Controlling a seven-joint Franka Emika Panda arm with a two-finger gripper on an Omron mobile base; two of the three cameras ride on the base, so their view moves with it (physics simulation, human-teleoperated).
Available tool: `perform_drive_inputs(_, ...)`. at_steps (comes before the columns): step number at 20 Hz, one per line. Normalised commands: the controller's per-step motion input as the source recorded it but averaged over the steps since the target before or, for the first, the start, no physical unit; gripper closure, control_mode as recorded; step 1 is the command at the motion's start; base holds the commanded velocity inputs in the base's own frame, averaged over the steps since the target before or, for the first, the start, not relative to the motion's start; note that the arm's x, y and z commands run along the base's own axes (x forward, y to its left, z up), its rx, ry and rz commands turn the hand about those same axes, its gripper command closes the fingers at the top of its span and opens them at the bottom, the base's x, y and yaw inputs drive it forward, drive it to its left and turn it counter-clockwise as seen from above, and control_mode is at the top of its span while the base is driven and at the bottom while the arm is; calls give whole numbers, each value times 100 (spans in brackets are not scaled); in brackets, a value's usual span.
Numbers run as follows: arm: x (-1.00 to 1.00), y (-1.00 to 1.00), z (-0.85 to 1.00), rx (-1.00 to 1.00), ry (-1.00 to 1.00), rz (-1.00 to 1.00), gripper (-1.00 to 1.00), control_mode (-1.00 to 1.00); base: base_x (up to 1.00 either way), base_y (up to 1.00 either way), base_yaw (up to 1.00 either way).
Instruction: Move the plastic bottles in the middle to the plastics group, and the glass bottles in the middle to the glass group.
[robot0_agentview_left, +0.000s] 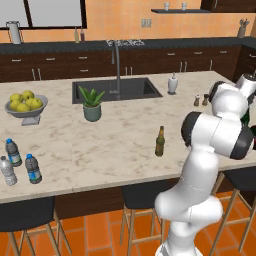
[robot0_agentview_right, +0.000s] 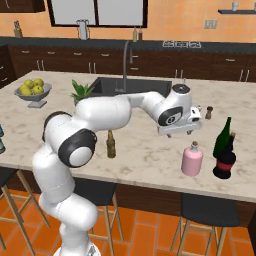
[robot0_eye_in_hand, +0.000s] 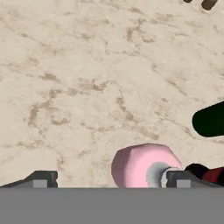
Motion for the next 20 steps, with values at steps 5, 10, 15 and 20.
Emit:
perform_drive_inputs(5,-22,79,24,1,1,0,-100,-100,0,0,0)
perform_drive_inputs(10,-32,78,17,5,0,-15,-100,-100,0,0,0)
perform_drive_inputs(15,-41,79,9,11,0,-25,-100,-100,0,0,0)
perform_drive_inputs(20,-40,75,2,15,1,-30,-100,-100,0,0,0)
